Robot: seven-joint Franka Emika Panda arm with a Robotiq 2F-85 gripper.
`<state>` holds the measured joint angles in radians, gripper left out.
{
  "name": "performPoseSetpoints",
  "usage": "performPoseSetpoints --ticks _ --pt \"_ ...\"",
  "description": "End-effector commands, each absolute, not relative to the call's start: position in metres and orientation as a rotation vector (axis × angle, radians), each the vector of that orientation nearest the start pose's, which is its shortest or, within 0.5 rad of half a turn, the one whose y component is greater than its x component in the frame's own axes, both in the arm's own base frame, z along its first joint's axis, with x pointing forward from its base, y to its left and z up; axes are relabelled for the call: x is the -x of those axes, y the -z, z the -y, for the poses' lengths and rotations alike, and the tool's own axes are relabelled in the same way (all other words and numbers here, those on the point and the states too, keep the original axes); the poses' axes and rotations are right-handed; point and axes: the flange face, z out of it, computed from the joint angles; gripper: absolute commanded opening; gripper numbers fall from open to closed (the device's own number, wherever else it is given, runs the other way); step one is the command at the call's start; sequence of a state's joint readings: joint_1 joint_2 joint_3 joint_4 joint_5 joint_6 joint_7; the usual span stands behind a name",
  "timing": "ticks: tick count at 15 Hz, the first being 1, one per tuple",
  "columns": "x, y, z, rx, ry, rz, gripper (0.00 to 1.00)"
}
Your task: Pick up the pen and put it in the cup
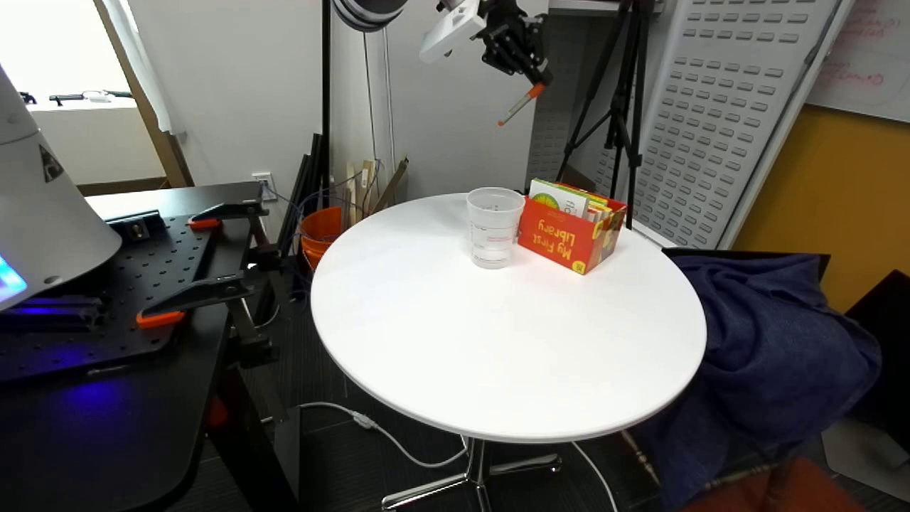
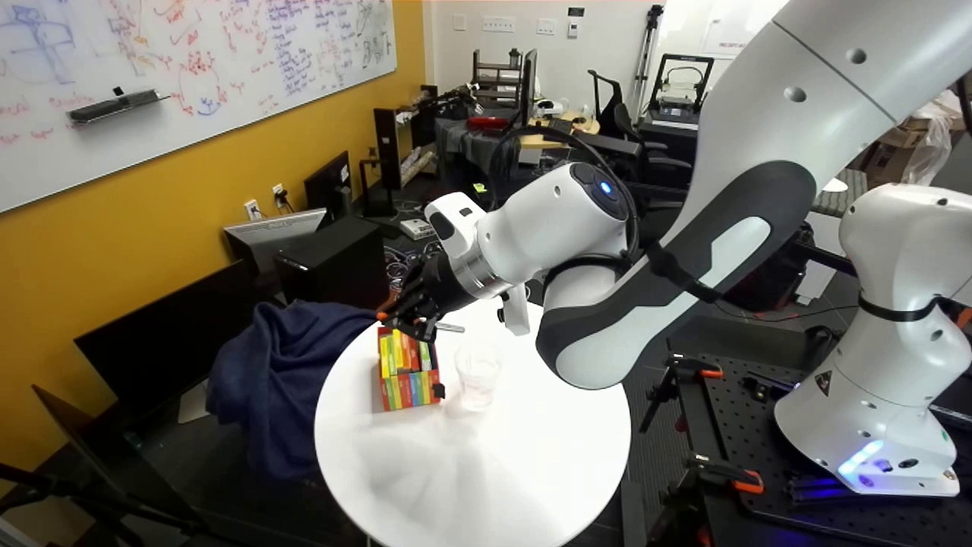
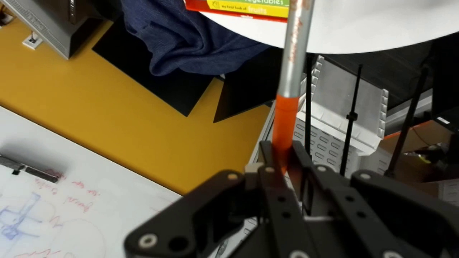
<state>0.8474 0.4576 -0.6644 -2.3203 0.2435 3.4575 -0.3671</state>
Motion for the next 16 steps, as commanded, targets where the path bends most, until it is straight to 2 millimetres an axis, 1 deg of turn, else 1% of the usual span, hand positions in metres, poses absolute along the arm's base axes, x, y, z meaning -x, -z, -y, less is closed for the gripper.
performPoseSetpoints --ticks 1,4,6,9,13,16 --pt "-0.565 -0.291 -0.094 3.122 1.381 0.603 0.04" --pt "-0.565 -0.296 -0.099 3.142 1.444 0.512 0.04" --pt "-0.565 -0.296 -0.106 3.149 1.490 0.450 0.04" --pt "-0.562 -0.292 -0.115 3.159 1.559 0.327 0.04" --pt "-0.547 -0.273 -0.119 3.177 1.654 0.121 0.04" --pt "-0.534 -0.252 -0.113 3.193 1.716 -0.026 0.04"
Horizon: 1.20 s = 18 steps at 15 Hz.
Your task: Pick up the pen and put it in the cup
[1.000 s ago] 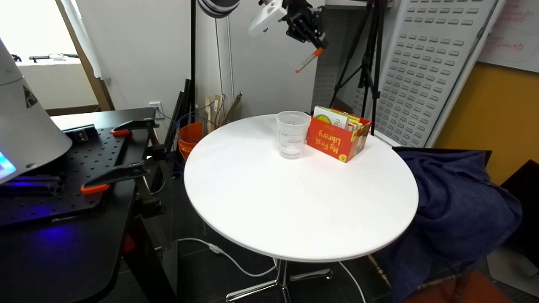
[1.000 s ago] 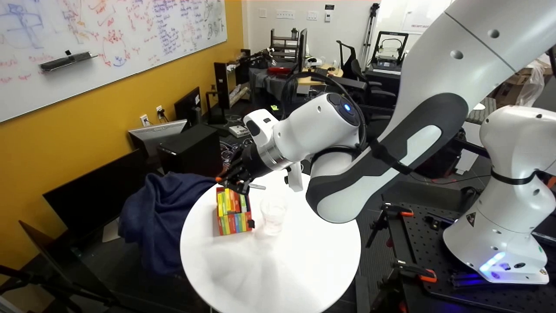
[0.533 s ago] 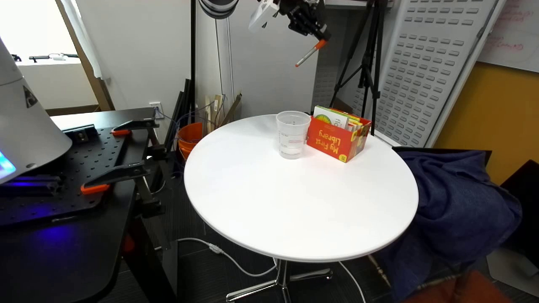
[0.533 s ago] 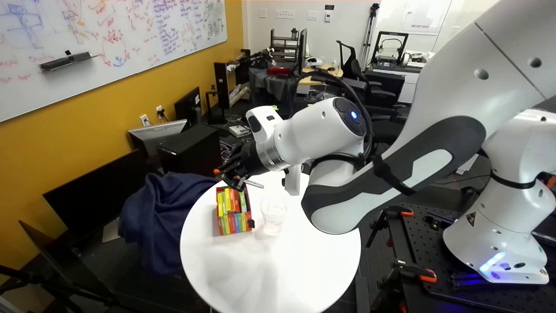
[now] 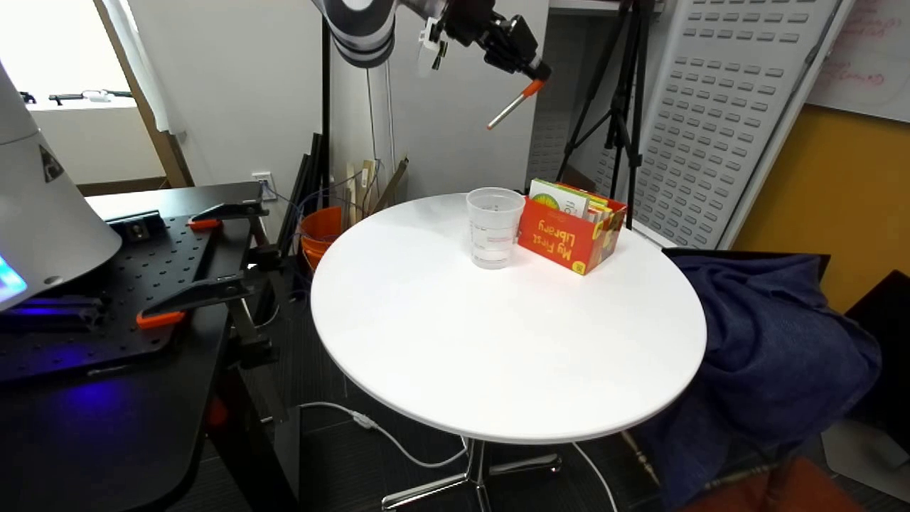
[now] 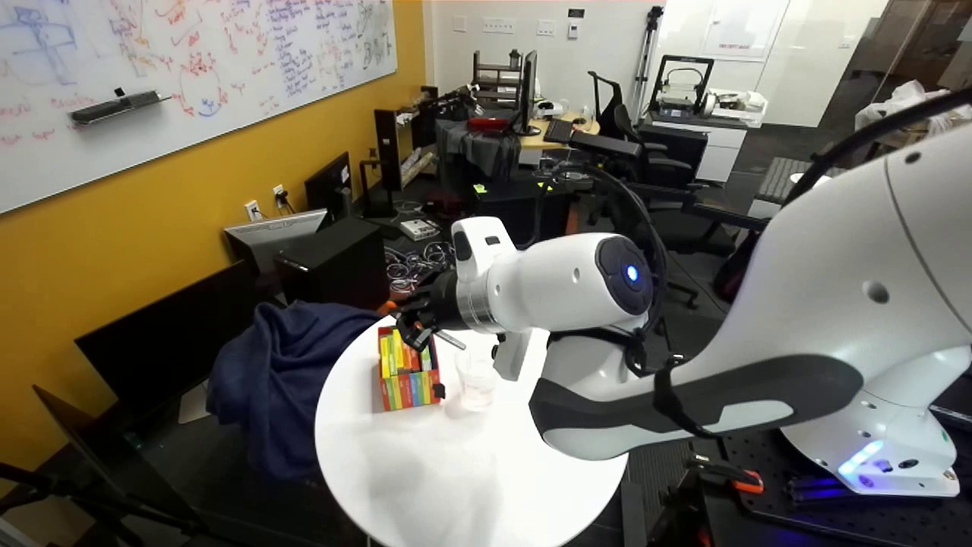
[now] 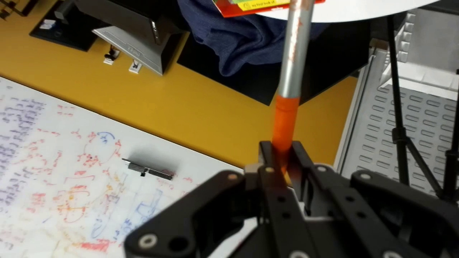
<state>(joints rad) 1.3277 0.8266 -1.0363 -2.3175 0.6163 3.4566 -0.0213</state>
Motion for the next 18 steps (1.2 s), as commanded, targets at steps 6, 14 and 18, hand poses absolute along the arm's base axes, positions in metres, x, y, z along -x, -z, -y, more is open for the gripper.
performPoseSetpoints --ticks 6,14,18 --pt "-0.511 -0.208 -0.084 3.240 1.809 -0.246 0.04" --pt "-0.505 -0.180 -0.061 3.295 1.892 -0.267 0.04" --pt "-0.509 -0.176 -0.064 3.288 1.930 -0.231 0.04"
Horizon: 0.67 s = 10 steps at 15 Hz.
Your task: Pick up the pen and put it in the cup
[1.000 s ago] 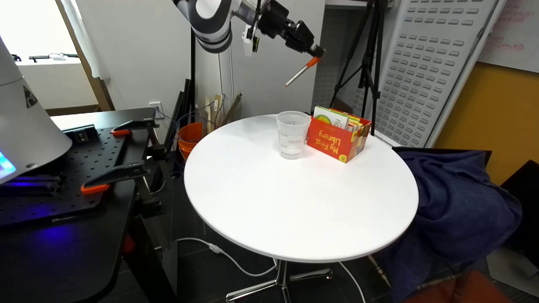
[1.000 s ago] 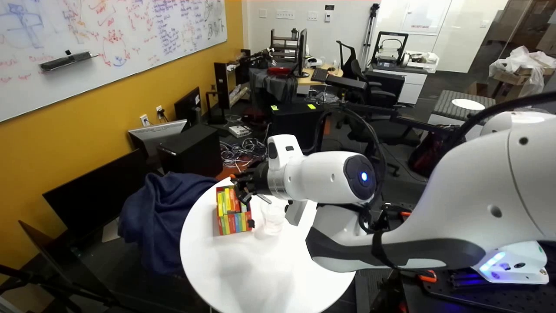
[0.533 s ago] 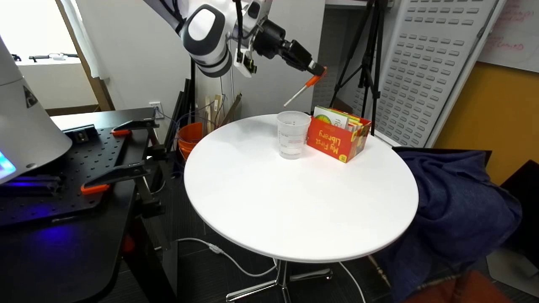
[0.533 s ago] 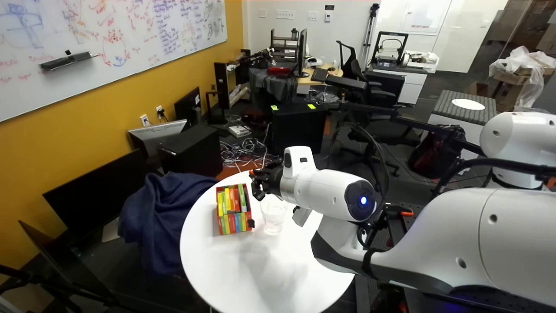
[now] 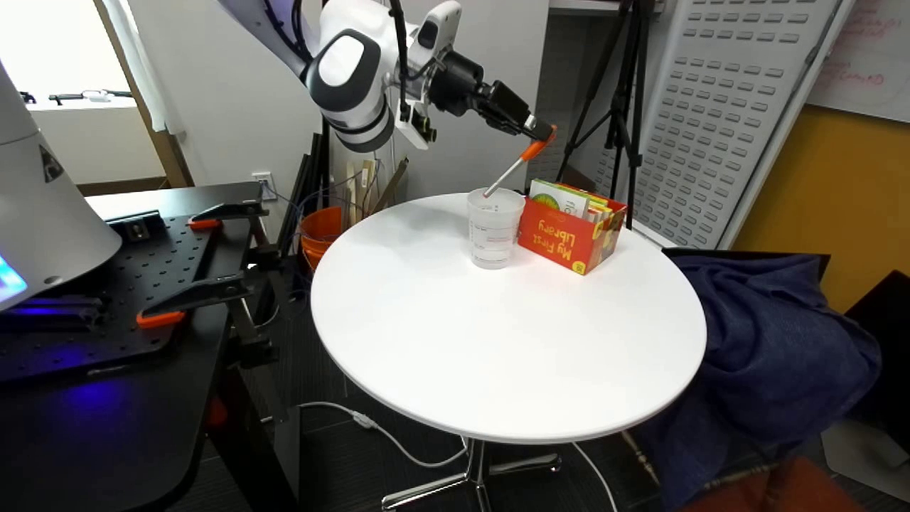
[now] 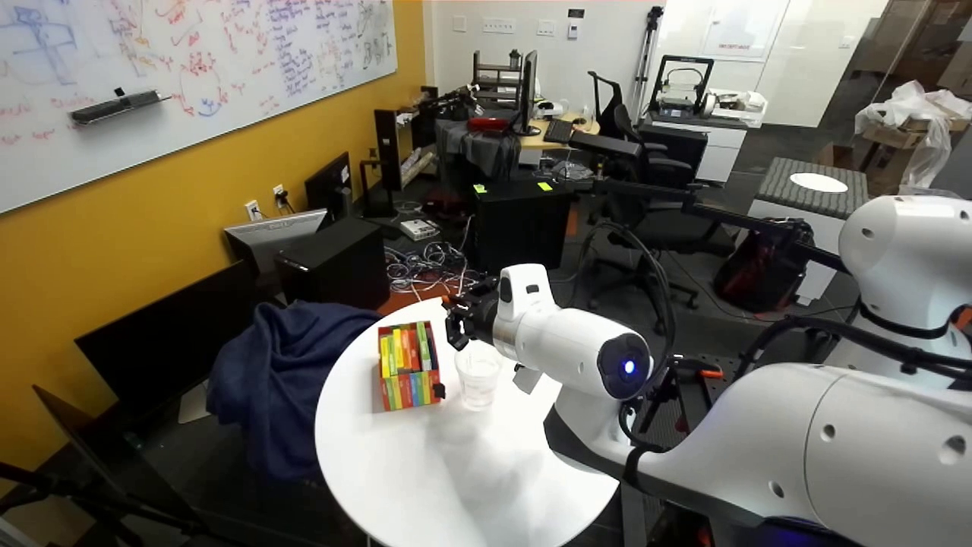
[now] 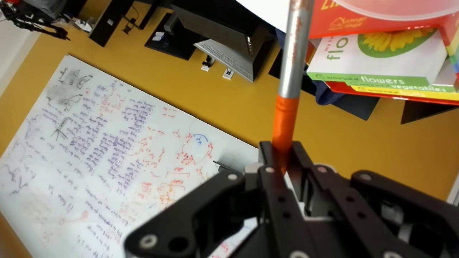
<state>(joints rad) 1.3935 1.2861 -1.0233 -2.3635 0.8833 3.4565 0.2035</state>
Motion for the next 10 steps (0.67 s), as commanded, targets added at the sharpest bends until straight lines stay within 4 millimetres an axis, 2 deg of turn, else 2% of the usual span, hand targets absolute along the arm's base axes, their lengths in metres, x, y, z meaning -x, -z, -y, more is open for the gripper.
performPoseSetpoints --ticks 1,10 --pt "-0.510 -0.175 -0.068 -2.119 -1.253 0.138 0.04" --pt "-0.513 -0.163 -0.105 -2.075 -1.415 0.111 0.04"
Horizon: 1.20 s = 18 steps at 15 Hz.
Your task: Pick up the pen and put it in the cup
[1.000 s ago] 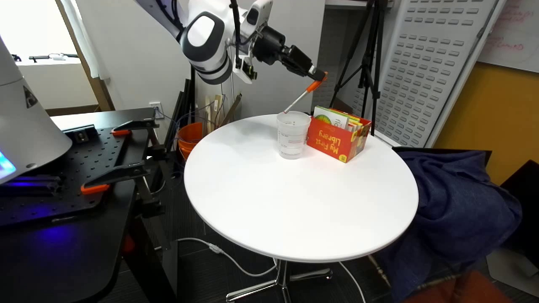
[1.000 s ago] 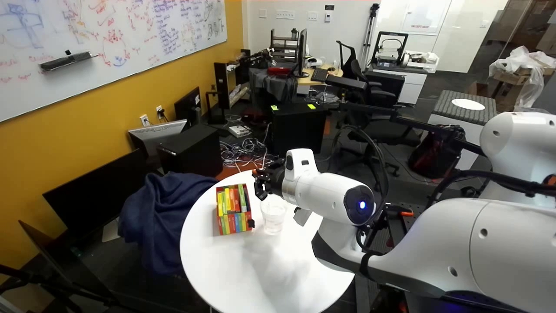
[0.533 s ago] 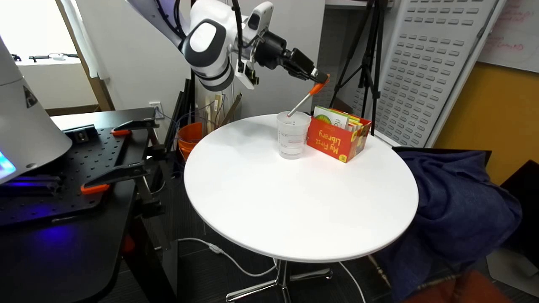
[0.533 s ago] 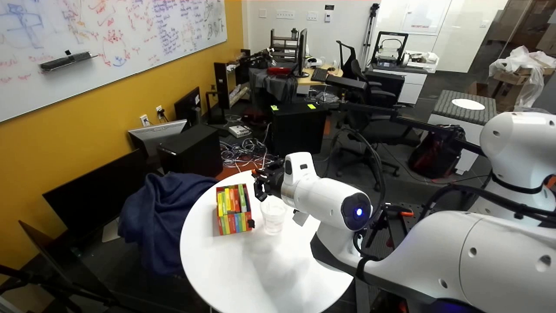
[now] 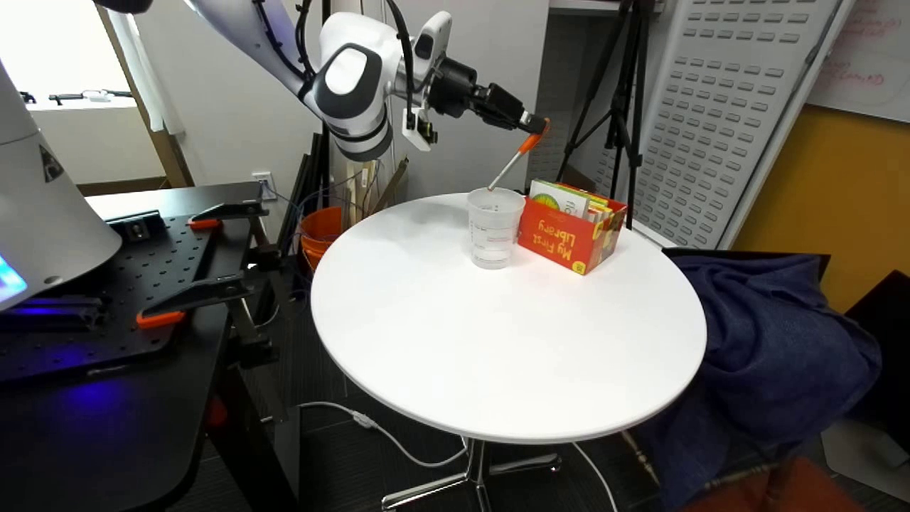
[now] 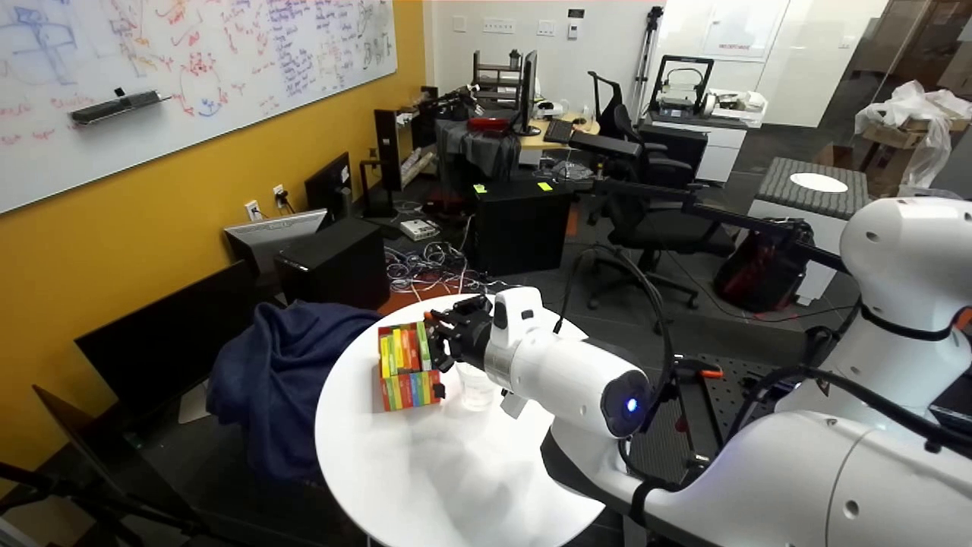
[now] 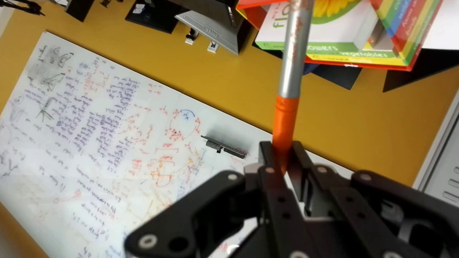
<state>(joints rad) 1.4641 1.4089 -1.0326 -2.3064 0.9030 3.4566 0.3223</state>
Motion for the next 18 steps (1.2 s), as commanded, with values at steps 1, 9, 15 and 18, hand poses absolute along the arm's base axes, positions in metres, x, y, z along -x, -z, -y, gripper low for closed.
performPoseSetpoints --ticks 1,9,15,18 --pt "-0.512 -0.160 -0.106 -2.070 -1.427 0.113 0.04" --pt "-0.506 -0.185 -0.098 -2.049 -1.441 0.161 0.25" --pt "-0.508 -0.181 -0.094 -2.054 -1.432 0.169 0.73" --pt "-0.509 -0.177 -0.098 -2.066 -1.427 0.156 0.95"
